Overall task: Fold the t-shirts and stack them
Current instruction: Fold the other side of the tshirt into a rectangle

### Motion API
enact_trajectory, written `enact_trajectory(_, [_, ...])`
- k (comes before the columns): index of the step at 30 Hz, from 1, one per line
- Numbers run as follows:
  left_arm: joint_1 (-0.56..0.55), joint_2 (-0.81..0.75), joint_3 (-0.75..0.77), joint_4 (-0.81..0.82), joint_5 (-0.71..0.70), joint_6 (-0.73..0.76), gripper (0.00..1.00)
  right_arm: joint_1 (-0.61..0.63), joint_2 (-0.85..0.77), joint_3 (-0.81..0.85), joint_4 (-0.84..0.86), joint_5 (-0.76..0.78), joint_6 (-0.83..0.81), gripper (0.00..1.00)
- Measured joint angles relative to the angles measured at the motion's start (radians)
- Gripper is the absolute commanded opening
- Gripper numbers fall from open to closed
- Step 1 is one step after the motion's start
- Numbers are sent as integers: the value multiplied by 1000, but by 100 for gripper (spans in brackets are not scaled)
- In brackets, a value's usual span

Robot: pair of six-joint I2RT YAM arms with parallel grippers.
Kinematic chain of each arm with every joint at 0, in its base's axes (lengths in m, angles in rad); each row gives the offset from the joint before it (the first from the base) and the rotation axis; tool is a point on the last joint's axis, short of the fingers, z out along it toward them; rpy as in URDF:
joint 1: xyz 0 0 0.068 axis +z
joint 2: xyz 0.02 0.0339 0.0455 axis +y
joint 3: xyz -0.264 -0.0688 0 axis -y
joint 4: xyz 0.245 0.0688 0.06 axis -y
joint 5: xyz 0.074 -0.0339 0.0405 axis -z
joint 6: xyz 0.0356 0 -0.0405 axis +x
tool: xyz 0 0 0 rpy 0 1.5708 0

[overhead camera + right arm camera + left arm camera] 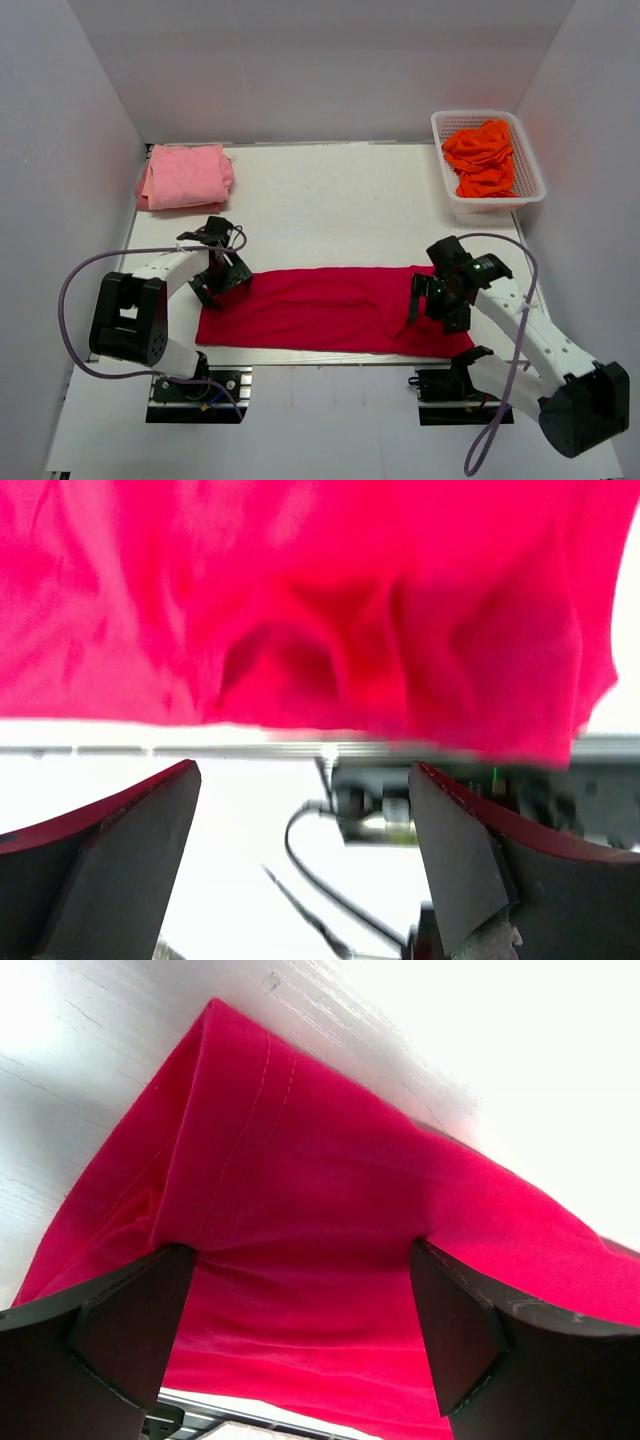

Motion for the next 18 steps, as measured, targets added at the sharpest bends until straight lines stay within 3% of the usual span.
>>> enact_trajectory(3, [0,10,9,-7,0,0,100,7,-39,64,-101,7,2,90])
enact_trajectory(7, [0,19,17,-15,-1,0,100,8,12,128,-113,48,-3,90])
enact_trajectory(14, [0,35,30,-26,-1,0,100,9,208,165,97,163,5,90])
enact_trajectory(18, [0,43,36,-32,0,0,100,9,254,102,307,88,-3,90])
